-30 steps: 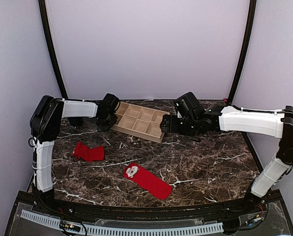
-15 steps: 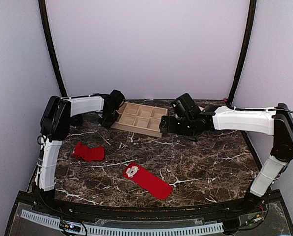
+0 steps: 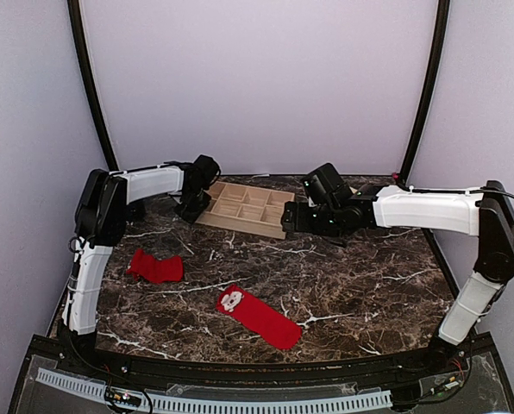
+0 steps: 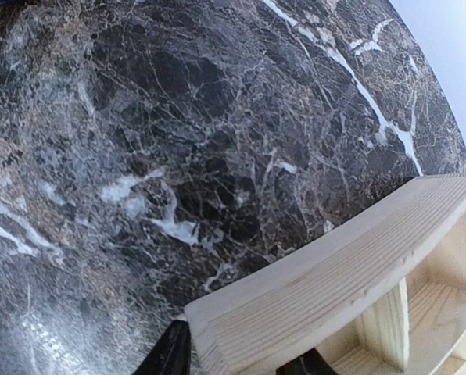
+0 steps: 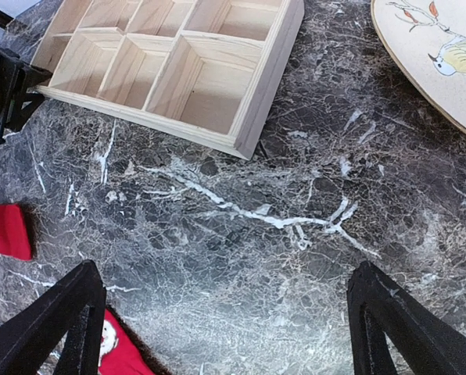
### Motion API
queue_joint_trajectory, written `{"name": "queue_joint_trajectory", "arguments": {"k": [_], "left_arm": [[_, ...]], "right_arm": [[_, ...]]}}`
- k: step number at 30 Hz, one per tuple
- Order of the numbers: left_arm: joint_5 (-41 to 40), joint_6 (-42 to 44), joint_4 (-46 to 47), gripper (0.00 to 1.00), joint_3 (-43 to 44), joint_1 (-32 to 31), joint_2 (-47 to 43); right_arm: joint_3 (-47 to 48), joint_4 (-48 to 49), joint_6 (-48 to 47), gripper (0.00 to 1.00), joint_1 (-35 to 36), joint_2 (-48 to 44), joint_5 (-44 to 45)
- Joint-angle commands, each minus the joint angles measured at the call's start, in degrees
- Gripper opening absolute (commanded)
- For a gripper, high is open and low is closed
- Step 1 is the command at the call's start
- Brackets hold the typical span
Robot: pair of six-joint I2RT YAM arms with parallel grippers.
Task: Roll the socks
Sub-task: Move the storage box to the center of the board.
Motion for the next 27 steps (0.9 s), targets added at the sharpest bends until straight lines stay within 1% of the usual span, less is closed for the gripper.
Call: {"name": "queue_joint_trajectory", "arguments": {"k": [1,4,10,14,17,22,27], "left_arm": [[3.0,0.1,1.8,0.42,2.0,-0.1,-0.4],[3.6,1.1,2.1,0.46,3.1,-0.3,-0.4],[4.1,3.8,2.6,0.50,4.4,-0.9,-1.8],[4.3,6.4,3.1,0.58,3.2,-2.0,-3.9],[4.7,7.9,5.4,0.61,0.1,-3.1,-6.4],[3.4,10.5,10.6,0.61,-6.8,-5.0,-12.6],[-1.1,17.7,15.7,0.61,-14.1,-8.2,-20.5]], "right_arm": [[-0.6,2.2,-0.7,1.00,-0.3,0.3,0.9],[-0.5,2.1,-0.6,0.99,-0.3,0.3,0.9],[-0.8,2.3,-0.6,1.00,-0.2,-0.2,1.1],[-1.6,2.4,-1.5,1.00,-0.2,-0.3,2.2],[-2.3,2.5,-2.1,1.00,-0.2,-0.2,2.5],[-3.3,2.2,-3.8,1.00,1.1,-0.9,4.3],[-5.2,0.7,-4.6,1.00,4.1,-2.4,7.2]]}}
